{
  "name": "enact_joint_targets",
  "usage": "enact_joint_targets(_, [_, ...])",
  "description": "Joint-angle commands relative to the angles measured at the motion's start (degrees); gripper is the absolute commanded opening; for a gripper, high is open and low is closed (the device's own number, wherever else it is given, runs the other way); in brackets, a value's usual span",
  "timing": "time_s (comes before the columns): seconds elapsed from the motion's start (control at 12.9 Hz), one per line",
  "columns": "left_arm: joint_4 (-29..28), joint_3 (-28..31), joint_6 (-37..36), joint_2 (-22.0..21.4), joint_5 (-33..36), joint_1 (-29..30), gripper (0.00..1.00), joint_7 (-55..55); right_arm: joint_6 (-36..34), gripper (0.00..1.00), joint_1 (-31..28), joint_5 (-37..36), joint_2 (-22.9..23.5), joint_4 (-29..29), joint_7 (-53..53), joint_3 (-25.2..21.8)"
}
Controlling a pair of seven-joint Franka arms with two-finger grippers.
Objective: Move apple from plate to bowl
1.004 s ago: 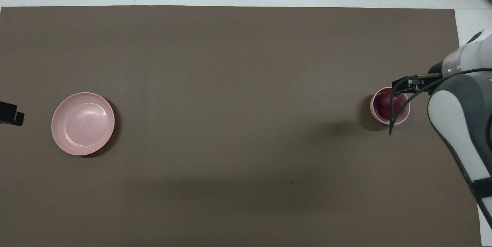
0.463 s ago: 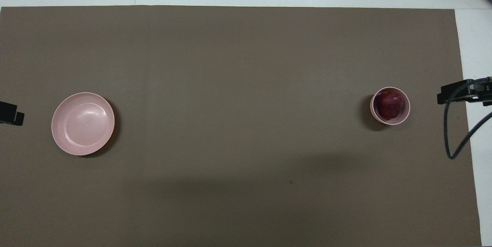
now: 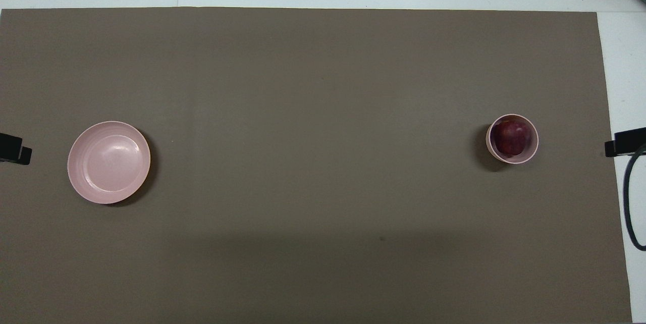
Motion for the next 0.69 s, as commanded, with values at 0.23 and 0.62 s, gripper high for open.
enact_joint_targets(0.23, [-1.3, 0.0, -0.2, -1.3, 0.8, 0.1, 1.0, 0.8, 0.0, 1.0, -0.2, -1.0, -1.2, -2.0, 0.1, 0.5])
enact_joint_targets(0.62, [-0.6, 0.2, -1.1, -0.6, -0.8, 0.1, 1.0, 0.9, 0.4, 1.0, 0.4, -1.1, -2.0, -3.4, -1.4, 0.6])
